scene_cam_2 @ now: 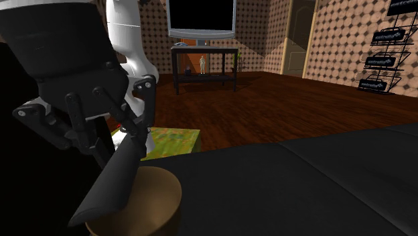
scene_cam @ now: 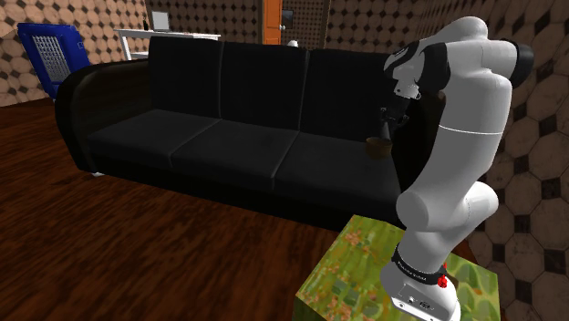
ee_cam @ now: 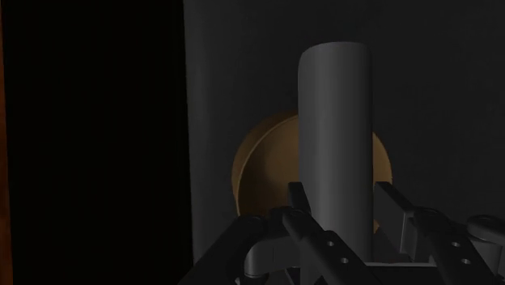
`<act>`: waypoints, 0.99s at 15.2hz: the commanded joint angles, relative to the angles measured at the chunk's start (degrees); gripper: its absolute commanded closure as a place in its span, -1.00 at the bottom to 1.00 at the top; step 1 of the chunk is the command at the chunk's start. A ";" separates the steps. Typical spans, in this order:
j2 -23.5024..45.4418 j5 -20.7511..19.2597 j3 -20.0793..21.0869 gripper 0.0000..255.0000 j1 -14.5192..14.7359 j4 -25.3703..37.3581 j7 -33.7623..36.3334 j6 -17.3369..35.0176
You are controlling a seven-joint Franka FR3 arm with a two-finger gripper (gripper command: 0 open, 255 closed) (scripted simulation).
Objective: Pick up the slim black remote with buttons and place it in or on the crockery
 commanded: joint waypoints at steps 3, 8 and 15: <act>4.54 -6.44 -2.21 1.00 -0.49 -0.49 -0.41 -0.46; 0.64 -8.32 -2.35 -1.00 0.55 -6.10 0.39 1.87; 5.62 -5.59 -5.85 -1.00 1.51 7.42 -0.94 -8.00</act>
